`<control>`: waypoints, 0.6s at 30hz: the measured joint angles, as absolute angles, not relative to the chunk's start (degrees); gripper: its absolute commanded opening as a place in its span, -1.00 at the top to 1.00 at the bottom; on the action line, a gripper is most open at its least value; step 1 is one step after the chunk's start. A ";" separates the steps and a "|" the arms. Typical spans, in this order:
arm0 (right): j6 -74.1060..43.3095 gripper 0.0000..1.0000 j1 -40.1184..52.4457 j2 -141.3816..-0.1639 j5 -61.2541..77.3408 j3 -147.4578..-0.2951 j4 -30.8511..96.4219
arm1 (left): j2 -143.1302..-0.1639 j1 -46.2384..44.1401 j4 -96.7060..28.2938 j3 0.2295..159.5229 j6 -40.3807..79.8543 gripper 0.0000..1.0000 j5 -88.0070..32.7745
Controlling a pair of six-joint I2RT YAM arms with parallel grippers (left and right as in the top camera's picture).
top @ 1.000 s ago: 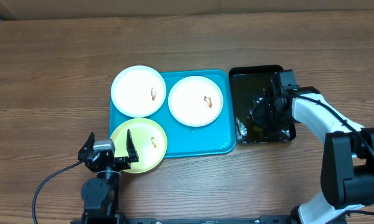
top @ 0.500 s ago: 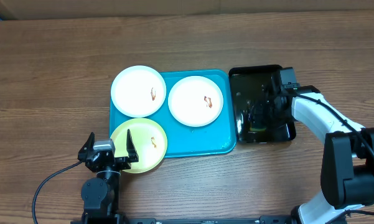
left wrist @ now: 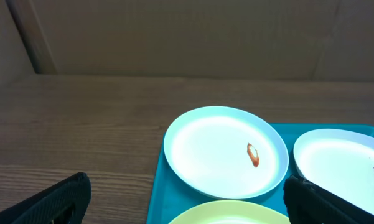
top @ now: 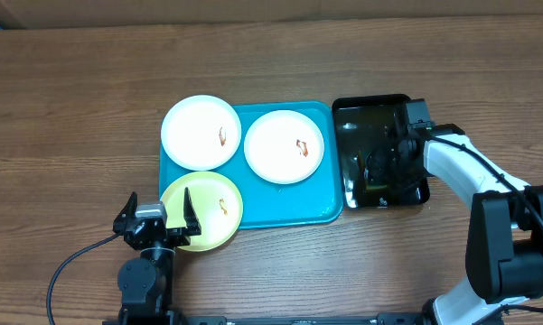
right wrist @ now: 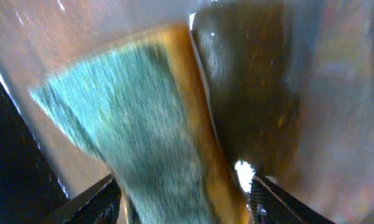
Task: Clean dirty plates on tray and stack at the side
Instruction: 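Rub the held sponge around in the water of the black tray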
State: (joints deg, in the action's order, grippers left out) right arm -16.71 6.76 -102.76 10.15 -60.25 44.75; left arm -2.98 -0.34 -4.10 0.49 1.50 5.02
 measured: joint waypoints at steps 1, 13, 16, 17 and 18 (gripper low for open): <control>-16.88 -0.36 6.76 -102.76 11.16 -60.25 45.91 | -2.98 -0.34 -4.10 0.49 1.50 -1.00 5.02; -16.64 -0.41 6.72 -102.94 13.10 -70.50 58.94 | -2.98 -0.34 -4.08 0.49 1.50 -1.00 5.02; -15.62 -0.45 6.72 -102.94 10.46 -74.32 58.02 | -2.98 -0.34 -4.10 0.49 1.50 -1.00 5.02; -14.96 -0.46 6.72 -102.94 9.82 -74.81 56.99 | -2.98 -0.34 -4.10 0.49 1.50 -0.99 5.02; -14.41 -0.46 6.72 -102.94 9.43 -74.91 56.05 | -2.98 -0.34 -4.10 0.49 1.50 -1.00 5.02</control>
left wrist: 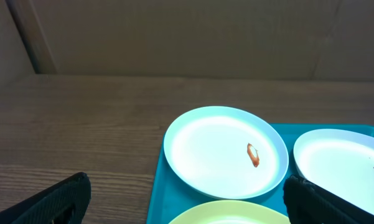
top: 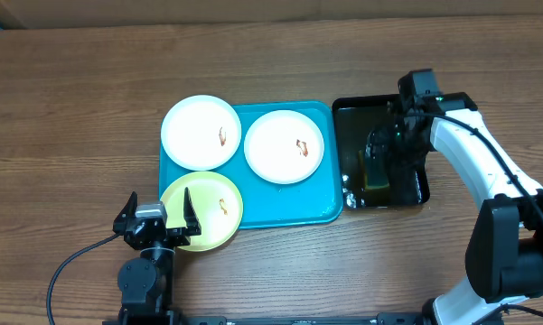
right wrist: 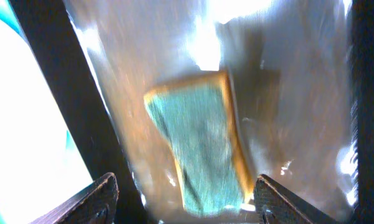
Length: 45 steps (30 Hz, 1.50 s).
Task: Clean dirty plates on tray and stack at the side
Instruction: 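Rub the held sponge around in the water of the black tray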
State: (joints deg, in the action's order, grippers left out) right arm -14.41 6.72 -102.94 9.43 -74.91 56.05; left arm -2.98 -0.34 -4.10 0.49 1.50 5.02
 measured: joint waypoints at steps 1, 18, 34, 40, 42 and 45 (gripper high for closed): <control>-13.80 -0.46 6.74 -102.94 8.97 -74.89 55.22 | -2.98 -0.34 -4.12 0.49 1.50 -1.00 5.02; -10.46 -0.36 12.91 -102.94 2.66 -61.10 32.97 | -2.98 -0.34 -4.10 0.49 1.50 -1.00 5.02; -18.90 -0.83 9.15 -102.94 -2.98 -58.89 33.04 | -2.98 -0.34 -4.10 0.49 1.50 -1.00 5.02; -19.03 -0.86 8.82 -102.94 -1.23 -62.78 42.15 | -2.98 -0.34 -4.10 0.49 1.50 -1.00 5.02; -18.87 -0.76 8.82 -102.94 -0.86 -63.83 44.10 | -2.98 -0.34 -4.10 0.49 1.50 -1.00 5.02; -18.37 -0.71 8.82 -102.94 -0.62 -64.12 46.22 | -2.98 -0.34 -4.10 0.49 1.50 -0.99 5.02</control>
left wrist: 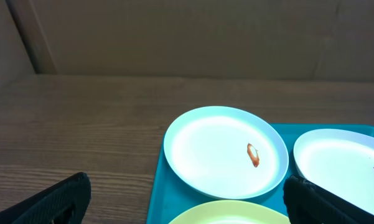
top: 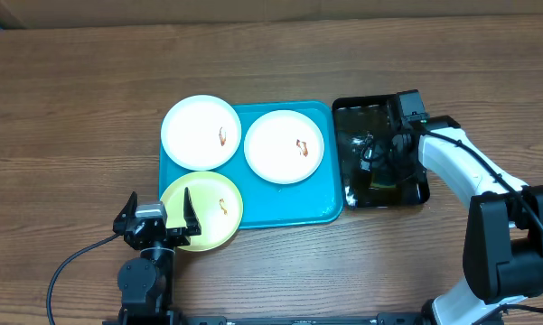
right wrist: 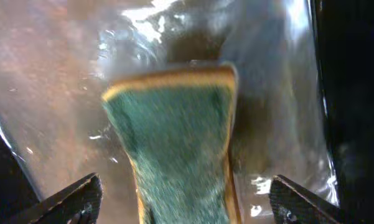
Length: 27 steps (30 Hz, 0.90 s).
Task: Clean dirty plates on tray and stack at the side
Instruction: 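Rub the held sponge around in the water of the black tray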
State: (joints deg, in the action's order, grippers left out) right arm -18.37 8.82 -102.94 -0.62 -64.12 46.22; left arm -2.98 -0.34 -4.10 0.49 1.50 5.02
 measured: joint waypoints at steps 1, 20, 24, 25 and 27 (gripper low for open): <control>-18.31 -0.71 8.82 -102.94 -0.60 -64.05 46.35 | -2.98 -0.34 -4.12 0.49 1.50 -0.99 5.02; -16.71 -0.96 8.88 -102.63 2.17 -60.51 45.98 | -2.98 -0.34 -4.10 0.49 1.50 -1.00 5.02; -16.43 -0.76 8.88 -102.65 3.07 -60.66 48.90 | -2.98 -0.34 -4.10 0.49 1.50 -0.99 5.02; -16.16 -0.43 8.88 -102.65 3.20 -60.49 48.53 | -2.98 -0.34 -4.10 0.49 1.50 -1.00 5.02; -16.16 0.58 8.88 -102.65 3.07 -59.81 46.83 | -2.98 -0.34 -4.10 0.49 1.50 -0.99 5.02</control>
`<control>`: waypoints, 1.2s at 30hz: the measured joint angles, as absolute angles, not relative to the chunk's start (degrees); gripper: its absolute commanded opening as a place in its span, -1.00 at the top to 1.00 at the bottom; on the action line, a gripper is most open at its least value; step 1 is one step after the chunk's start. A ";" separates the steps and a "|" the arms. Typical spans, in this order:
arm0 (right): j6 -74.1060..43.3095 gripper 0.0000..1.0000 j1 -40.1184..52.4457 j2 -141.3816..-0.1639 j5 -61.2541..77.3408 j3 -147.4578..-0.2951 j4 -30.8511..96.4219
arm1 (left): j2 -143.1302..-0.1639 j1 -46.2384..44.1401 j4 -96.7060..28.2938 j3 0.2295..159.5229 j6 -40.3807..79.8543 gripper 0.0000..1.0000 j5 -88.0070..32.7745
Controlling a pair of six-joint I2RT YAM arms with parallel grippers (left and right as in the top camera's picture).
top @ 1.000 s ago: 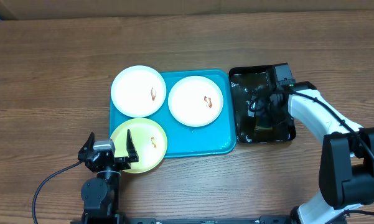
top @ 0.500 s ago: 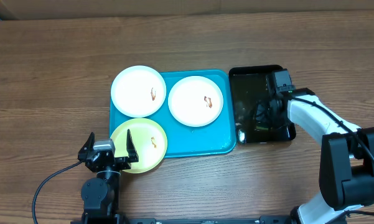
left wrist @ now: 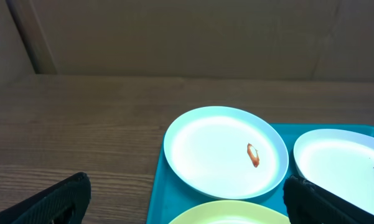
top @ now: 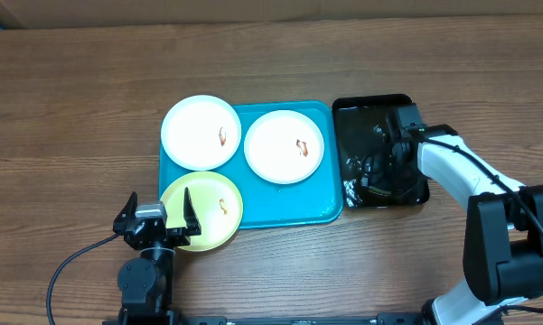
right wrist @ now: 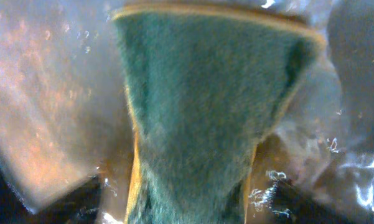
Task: Clean dirty plates on tray and stack at the side
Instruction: 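Rub the held sponge around in the water of the black tray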
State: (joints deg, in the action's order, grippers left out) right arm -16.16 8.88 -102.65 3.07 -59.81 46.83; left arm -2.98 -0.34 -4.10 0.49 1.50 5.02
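Observation:
Three smeared plates lie on the teal tray (top: 285, 203): a white plate (top: 201, 132) at far left, a white plate (top: 284, 145) in the middle, and a yellow-green plate (top: 202, 210) at the front left. A green and yellow sponge (right wrist: 211, 93) lies in the water of a black basin (top: 357, 106). My right gripper (right wrist: 190, 202) is down in the basin, open, one finger (right wrist: 81, 199) on each side of the sponge. My left gripper (left wrist: 185, 202) rests open at the front, just short of the yellow-green plate.
The basin stands against the tray's right edge. Bare wooden table (top: 72, 108) lies to the left, behind and in front of the tray. A brown wall (left wrist: 174, 37) closes off the far side in the left wrist view.
My right gripper has dropped closer to the sponge, which now fills its view, and its fingers are in the water on both sides of it. The left gripper and plates are unchanged.
My right gripper was first low in the basin, close beside the sponge. Then it stood higher, with the sponge lying free in the water. After that it was nearer the sponge again, and now it straddles it. The left arm and the plates stayed put.

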 measured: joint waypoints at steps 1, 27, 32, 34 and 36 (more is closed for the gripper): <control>-16.21 0.93 8.88 -102.59 2.92 -59.29 45.74 | -2.98 -0.34 -4.10 0.49 1.50 -1.00 5.02; -16.19 -0.46 8.75 -103.04 0.54 -66.94 52.36 | -2.98 -0.34 -4.10 0.49 1.50 -0.99 5.02; -16.47 -0.47 8.78 -103.04 0.40 -63.46 46.94 | -2.98 -0.34 -4.10 0.49 1.50 -0.99 5.02; -16.47 -0.40 8.78 -103.04 0.40 -60.60 43.13 | -2.98 -0.34 -4.10 0.49 1.50 -0.99 5.02; -16.23 0.45 8.82 -102.54 -0.30 -59.00 41.58 | -3.03 -0.34 -4.12 0.49 1.50 -1.00 5.02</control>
